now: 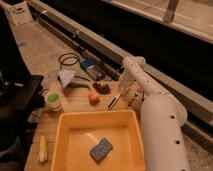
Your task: Wipe table surface with brush
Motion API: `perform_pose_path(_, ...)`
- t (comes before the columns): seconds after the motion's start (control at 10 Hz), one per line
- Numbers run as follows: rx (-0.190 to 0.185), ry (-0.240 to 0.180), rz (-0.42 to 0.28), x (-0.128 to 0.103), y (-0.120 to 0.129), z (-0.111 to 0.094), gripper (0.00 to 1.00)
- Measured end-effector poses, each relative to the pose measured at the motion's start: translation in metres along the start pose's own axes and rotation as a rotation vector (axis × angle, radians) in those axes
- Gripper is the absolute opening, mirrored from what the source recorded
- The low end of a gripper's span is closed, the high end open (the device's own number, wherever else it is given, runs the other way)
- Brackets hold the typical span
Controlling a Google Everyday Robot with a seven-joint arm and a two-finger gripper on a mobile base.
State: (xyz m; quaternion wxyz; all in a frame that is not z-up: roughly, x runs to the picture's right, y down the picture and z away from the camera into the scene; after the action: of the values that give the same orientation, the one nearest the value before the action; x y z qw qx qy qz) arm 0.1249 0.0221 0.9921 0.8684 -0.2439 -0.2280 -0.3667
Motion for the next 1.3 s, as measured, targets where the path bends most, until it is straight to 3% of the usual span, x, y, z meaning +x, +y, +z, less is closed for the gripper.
perform_pose_path(0.4, 0.088, -0.007, -0.007, -0.034, 0.002, -0.031, 0.00)
perform_pose_path(0.8, 0.133, -0.039, -0.027, -0.080, 0.006, -0.044, 0.00)
perform_pose_path(1.0, 0.129, -0.059, -0.033, -0.091, 0.007, -0.043, 0.00)
perform_pose_path(1.2, 0.100, -0.080, -0.031, -0.096, 0.008, -0.043, 0.00)
perform_pose_path(1.3, 0.054, -0.092, -0.027, -0.096, 0.011, -0.039, 0.00)
